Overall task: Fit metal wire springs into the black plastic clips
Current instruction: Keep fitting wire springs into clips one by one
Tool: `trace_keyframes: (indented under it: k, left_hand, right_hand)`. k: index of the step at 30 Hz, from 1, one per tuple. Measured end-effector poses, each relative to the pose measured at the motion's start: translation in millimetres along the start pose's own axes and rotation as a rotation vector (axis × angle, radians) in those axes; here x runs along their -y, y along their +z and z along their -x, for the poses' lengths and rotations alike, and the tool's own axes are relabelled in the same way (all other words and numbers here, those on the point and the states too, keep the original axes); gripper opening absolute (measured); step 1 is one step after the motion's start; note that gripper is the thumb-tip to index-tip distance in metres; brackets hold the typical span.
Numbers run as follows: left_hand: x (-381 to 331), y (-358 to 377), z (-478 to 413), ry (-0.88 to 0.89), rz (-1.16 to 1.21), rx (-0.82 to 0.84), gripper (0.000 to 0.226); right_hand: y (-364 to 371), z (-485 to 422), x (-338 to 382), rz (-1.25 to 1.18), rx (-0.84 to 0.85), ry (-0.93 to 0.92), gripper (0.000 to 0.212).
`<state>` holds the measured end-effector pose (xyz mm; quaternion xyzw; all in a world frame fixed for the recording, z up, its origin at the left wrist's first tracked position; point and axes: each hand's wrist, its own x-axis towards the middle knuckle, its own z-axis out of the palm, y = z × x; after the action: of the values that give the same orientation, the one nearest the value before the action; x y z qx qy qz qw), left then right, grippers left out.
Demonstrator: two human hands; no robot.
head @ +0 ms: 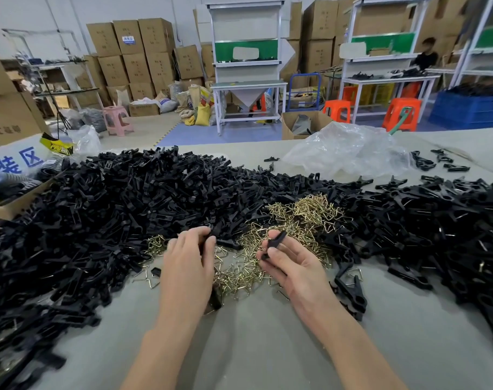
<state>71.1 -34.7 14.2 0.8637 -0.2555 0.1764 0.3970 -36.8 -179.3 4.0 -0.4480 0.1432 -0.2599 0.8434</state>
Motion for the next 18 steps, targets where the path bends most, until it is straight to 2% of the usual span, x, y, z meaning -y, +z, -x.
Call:
trace_keyframes:
  k: [3,7,18]
  left_hand:
    - [-18.5,0.9,16.6,-0.076,0.424,0.081,0.021]
    - [-33.1,9.4,29.0,-0.106,0.635,0.214,0.024]
    - [-31.8,9.1,31.5,-0.150,0.677,0.287,0.030]
  right_hand:
    - [1.6,-0.5,-0.2,0.012,0.017,-0.007,0.031]
    - [2.3,0.7,-1.0,0.060,0.048,-0.003,0.032]
    - [3.8,3.1,0.5,0.106,0.087,-0.014,0.031]
